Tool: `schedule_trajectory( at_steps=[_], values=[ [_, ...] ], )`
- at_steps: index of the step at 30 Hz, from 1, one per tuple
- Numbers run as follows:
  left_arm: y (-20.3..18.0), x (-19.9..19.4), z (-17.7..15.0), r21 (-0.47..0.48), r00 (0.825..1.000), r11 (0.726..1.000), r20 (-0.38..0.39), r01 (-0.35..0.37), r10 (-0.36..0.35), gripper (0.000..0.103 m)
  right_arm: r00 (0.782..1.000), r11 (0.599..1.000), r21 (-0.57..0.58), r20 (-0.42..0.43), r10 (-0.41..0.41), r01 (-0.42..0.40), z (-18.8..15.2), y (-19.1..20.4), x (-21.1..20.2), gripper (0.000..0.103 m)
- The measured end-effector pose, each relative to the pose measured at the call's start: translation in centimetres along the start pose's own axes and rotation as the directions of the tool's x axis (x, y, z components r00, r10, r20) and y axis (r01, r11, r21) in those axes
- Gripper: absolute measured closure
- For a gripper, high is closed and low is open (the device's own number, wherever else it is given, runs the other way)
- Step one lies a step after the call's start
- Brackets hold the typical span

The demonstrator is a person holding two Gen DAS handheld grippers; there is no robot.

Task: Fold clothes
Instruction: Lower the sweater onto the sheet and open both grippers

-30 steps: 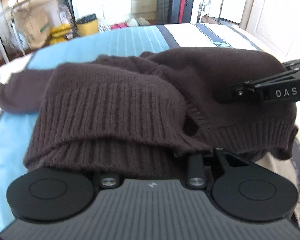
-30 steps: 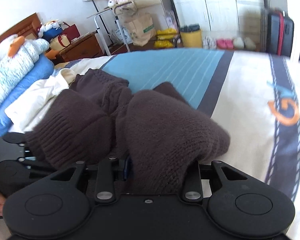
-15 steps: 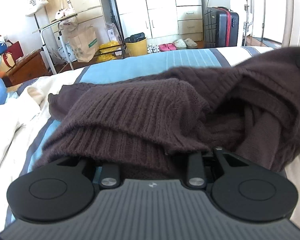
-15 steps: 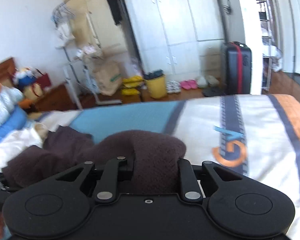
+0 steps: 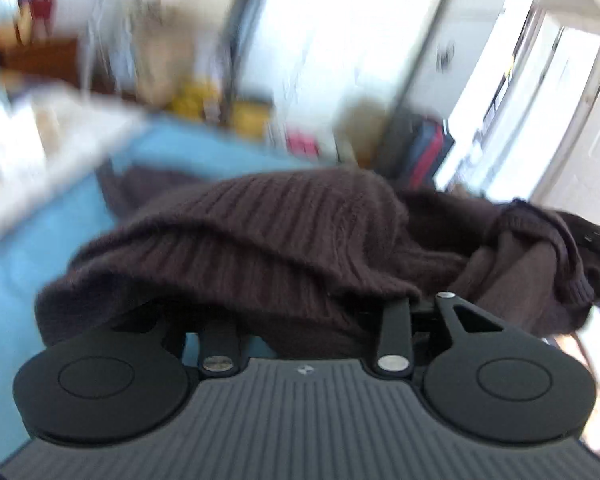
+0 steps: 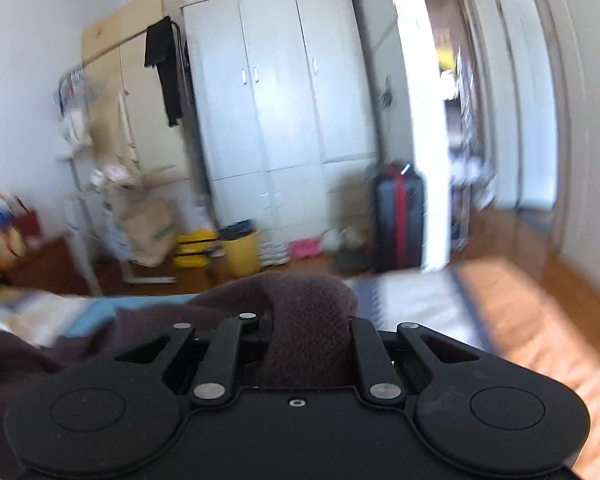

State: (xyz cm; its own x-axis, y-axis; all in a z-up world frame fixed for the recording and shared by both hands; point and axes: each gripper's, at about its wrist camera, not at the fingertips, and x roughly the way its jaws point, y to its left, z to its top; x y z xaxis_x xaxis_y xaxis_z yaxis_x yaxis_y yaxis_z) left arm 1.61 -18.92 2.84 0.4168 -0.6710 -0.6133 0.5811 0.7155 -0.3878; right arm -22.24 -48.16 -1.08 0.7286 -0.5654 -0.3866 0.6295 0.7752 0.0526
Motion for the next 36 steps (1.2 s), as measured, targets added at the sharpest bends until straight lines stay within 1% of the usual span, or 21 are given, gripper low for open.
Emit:
schedule_trajectory(
  at_steps=[1, 3, 4, 6, 7, 9, 11, 12, 13, 16, 18, 19, 20, 21, 24, 26, 27, 29, 32, 34, 36],
  values=[
    [0.4, 0.9, -0.2, -0.024, 0.998, 1.000, -0.059, 0.004, -0.005, 0.057, 0.999, 0.999, -0.025, -0.037, -0.026, 0.025, -0.2, -0.5, 1.3, 0.085],
    [1.2, 2.6, -0.6, -0.074, 0.984, 0.997, -0.175, 0.007, -0.020, 0.050, 0.978, 0.999, 0.016, -0.205, -0.039, 0.043, -1.3, -2.5, 4.7, 0.085],
    [1.6, 3.5, -0.8, -0.099, 0.972, 0.995, -0.232, 0.007, -0.030, 0.046, 0.957, 0.996, 0.062, -0.287, -0.037, 0.057, -2.0, -3.6, 6.2, 0.085],
    [2.4, 5.3, -1.2, -0.148, 0.938, 0.989, -0.342, 0.002, -0.053, 0.041, 0.928, 0.978, 0.192, -0.372, -0.010, 0.088, -3.4, -5.6, 7.3, 0.085],
    [3.0, 4.9, -0.9, -0.167, 0.944, 0.986, -0.325, 0.004, -0.059, 0.041, 0.912, 0.961, 0.255, -0.410, 0.008, 0.106, -4.1, -6.5, 7.8, 0.084],
    [4.3, 3.6, -0.1, -0.204, 0.960, 0.979, -0.273, 0.012, -0.069, 0.043, 0.919, 0.936, 0.340, -0.391, 0.053, 0.091, -3.9, -7.6, 7.3, 0.084],
    [4.7, 1.6, 0.9, -0.163, 0.986, 0.985, -0.164, -0.055, 0.028, 0.051, 0.928, 0.926, 0.370, -0.367, 0.070, 0.077, -3.6, -7.9, 6.7, 0.084],
    [4.3, 0.6, 1.0, -0.122, 0.990, 0.986, -0.096, -0.111, 0.100, 0.055, 0.931, 0.929, 0.363, -0.360, 0.065, 0.076, -3.5, -7.8, 6.4, 0.084],
    [3.9, -0.3, 1.3, -0.072, 0.985, 0.982, -0.027, -0.172, 0.171, 0.060, 0.930, 0.936, 0.342, -0.363, 0.053, 0.080, -3.5, -7.7, 6.1, 0.084],
    [2.7, -2.3, 2.1, 0.037, 0.966, 0.971, 0.116, -0.235, 0.229, 0.061, 0.924, 0.965, 0.248, -0.383, 0.016, 0.086, -3.6, -6.9, 5.5, 0.084],
    [2.6, -2.5, 2.2, 0.045, 0.977, 0.981, 0.106, -0.190, 0.185, 0.061, 0.909, 0.992, 0.089, -0.414, -0.040, 0.084, -3.5, -5.9, 5.3, 0.079],
    [2.8, -2.2, 2.1, 0.029, 0.985, 0.987, 0.081, -0.158, 0.155, 0.059, 0.897, 0.996, -0.028, -0.432, -0.089, 0.085, -3.4, -5.4, 5.2, 0.059],
    [3.0, -1.8, 1.7, 0.012, 0.991, 0.992, 0.045, -0.126, 0.126, 0.059, 0.880, 0.979, -0.163, -0.437, -0.186, 0.125, -4.1, -4.0, 5.0, 0.044],
    [3.1, -1.2, 1.4, 0.004, 0.993, 0.993, 0.017, -0.114, 0.114, 0.059, 0.857, 0.940, -0.297, -0.428, -0.287, 0.166, -4.7, -2.6, 4.8, 0.026],
    [2.7, -0.2, 1.0, 0.032, 0.992, 0.991, -0.018, -0.126, 0.127, 0.059, 0.809, 0.774, -0.582, -0.314, -0.497, 0.250, -6.6, -0.5, 4.1, 0.026],
    [1.8, 0.3, 0.9, 0.068, 0.990, 0.988, -0.014, -0.140, 0.141, 0.057, 0.795, 0.740, -0.590, -0.256, -0.550, 0.323, -6.3, -1.0, 3.2, 0.026],
    [1.3, 0.6, 0.7, 0.077, 0.990, 0.988, -0.012, -0.137, 0.138, 0.056, 0.804, 0.771, -0.535, -0.255, -0.537, 0.345, -5.7, -1.7, 2.6, 0.025],
    [0.7, 1.1, 0.3, 0.086, 0.993, 0.989, -0.012, -0.120, 0.121, 0.054, 0.851, 0.869, -0.361, -0.277, -0.446, 0.338, -4.3, -3.2, 1.4, 0.025],
    [0.0, 1.4, -0.2, 0.089, 0.995, 0.991, -0.020, -0.095, 0.097, 0.050, 0.938, 0.979, -0.080, -0.283, -0.200, 0.185, -2.8, -4.3, -0.1, 0.025],
    [-0.3, 1.4, -0.5, 0.098, 0.995, 0.991, -0.021, -0.095, 0.098, 0.049, 0.958, 0.997, 0.043, -0.282, -0.048, 0.062, -2.4, -4.0, -0.3, 0.025],
    [-0.4, 1.4, -0.6, 0.107, 0.994, 0.989, -0.015, -0.105, 0.108, 0.049, 0.956, 0.996, 0.083, -0.288, 0.050, -0.027, -2.6, -2.9, 0.1, 0.025]
  ],
)
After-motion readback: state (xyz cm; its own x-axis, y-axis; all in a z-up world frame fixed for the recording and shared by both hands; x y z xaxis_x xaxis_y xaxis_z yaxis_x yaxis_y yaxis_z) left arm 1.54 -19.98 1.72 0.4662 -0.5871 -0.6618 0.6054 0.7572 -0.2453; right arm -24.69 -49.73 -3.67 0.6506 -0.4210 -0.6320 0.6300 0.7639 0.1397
